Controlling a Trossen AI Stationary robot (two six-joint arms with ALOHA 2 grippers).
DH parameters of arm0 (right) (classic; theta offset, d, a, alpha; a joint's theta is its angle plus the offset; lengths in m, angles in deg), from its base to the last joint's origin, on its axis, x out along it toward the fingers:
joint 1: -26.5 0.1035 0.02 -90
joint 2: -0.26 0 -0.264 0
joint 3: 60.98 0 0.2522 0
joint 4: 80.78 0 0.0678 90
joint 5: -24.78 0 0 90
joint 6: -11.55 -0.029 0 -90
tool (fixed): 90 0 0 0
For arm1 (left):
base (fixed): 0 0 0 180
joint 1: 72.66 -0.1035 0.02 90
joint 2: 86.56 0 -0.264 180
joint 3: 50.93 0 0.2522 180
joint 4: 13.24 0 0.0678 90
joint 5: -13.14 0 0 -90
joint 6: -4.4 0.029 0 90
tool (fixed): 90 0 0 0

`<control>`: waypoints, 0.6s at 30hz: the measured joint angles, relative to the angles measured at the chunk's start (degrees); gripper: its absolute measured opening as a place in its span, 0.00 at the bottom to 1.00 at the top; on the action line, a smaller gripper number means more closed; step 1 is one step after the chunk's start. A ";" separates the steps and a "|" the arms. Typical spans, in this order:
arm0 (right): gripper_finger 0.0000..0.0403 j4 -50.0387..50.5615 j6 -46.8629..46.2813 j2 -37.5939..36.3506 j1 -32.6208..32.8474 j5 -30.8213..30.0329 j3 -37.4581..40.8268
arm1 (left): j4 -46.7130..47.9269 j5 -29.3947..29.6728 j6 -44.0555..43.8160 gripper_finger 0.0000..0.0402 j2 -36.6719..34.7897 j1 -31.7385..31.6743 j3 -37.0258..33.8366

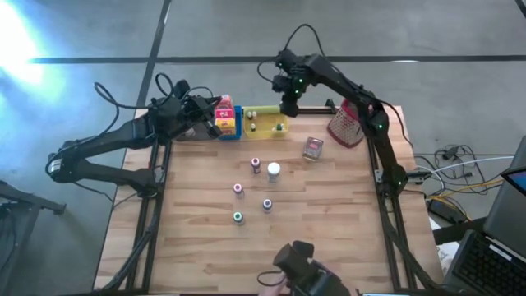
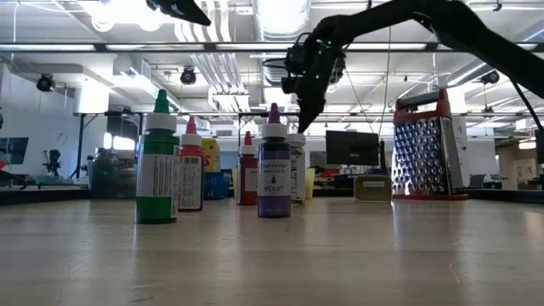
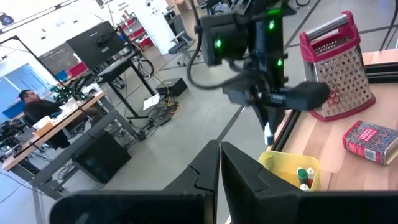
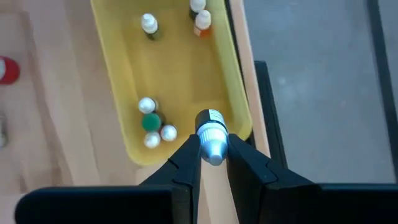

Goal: Pick & Place Kitchen Items
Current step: Put the black food coloring bottle into the yellow bin

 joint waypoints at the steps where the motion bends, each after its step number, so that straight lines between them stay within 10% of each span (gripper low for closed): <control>1: 0.14 -0.03 0.42 0.94 0.04 0.11 -0.64 | 0.00 0.00 0.00 0.05 0.00 0.00 0.00; 18: 0.13 2.29 1.28 9.90 0.79 2.29 -2.76 | -0.02 0.00 0.00 0.05 0.00 0.00 0.00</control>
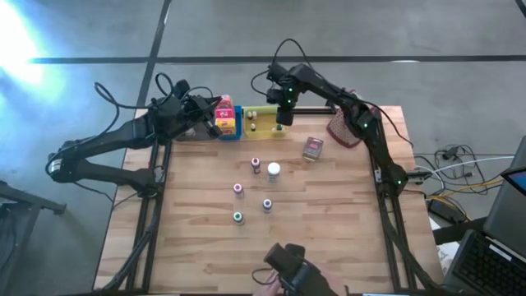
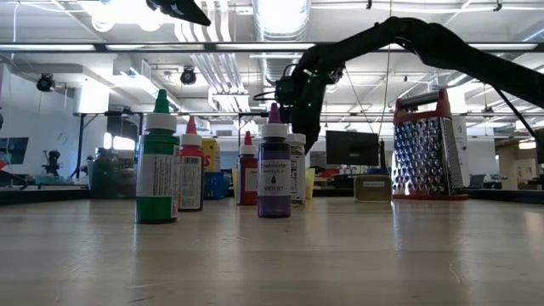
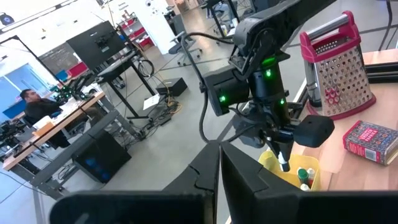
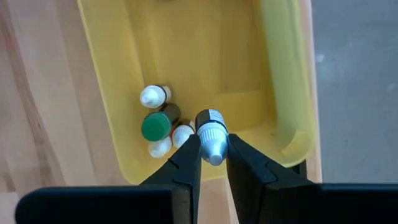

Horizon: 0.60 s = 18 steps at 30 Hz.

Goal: Pick & Place Kitchen Items
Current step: Put the black food coloring bottle into the yellow bin

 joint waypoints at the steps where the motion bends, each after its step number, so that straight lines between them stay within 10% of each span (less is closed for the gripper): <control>1: 0.13 0.02 0.01 0.24 0.00 0.00 0.00 | 0.00 0.00 0.00 0.05 0.00 0.00 0.00; 18: 0.13 0.95 1.44 3.48 0.02 -0.73 0.00 | -0.02 0.00 0.00 0.05 0.00 0.00 0.00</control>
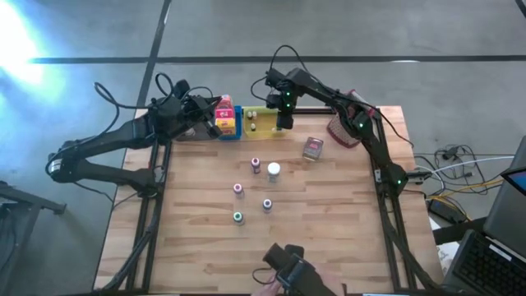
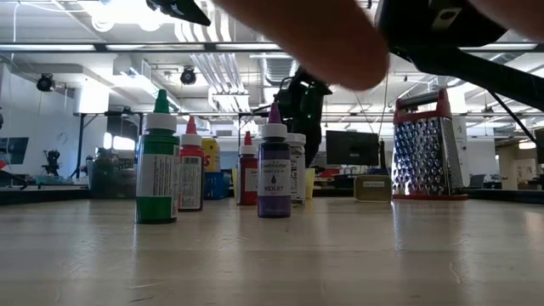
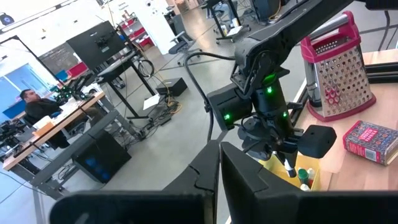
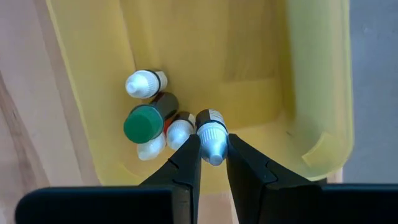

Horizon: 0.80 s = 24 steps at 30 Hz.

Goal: Pick & Place Kitchen Items
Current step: Put the black food coloring bottle into the yellow bin

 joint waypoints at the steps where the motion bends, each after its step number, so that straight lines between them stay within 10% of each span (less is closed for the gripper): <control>1: 0.13 -0.02 0.03 0.00 0.00 -0.40 0.00 | 0.00 0.00 0.00 0.05 0.00 0.00 0.00; 24: 0.23 -1.06 3.54 0.00 0.09 -0.82 1.10 | 0.00 0.00 0.00 0.05 0.00 0.00 0.00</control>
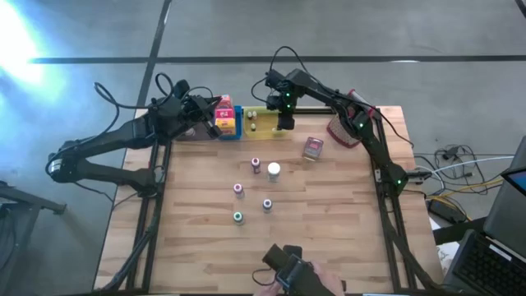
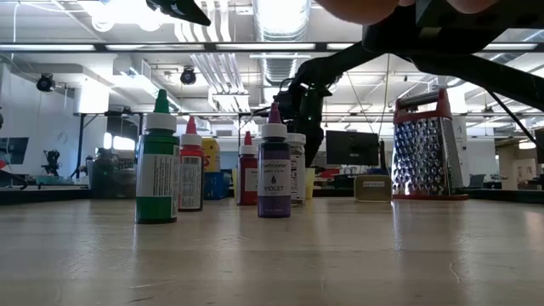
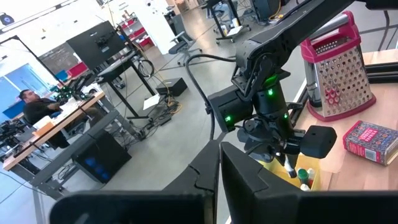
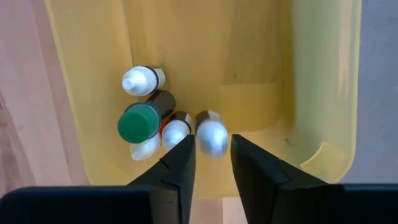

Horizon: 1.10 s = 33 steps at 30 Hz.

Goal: Pick & Place Kitchen Items
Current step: Put the black food coloring bottle into the yellow bin, then move the red seasoning bottle to the center of the table

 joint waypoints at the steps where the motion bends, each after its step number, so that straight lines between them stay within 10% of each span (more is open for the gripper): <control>1: 0.25 -0.21 0.14 0.00 0.06 0.01 0.01 | -0.01 0.00 0.00 0.05 0.00 0.00 0.00; 33: 0.38 14.92 -16.74 -10.92 2.36 0.58 -0.78 | -0.03 0.00 0.00 0.05 0.02 0.00 0.00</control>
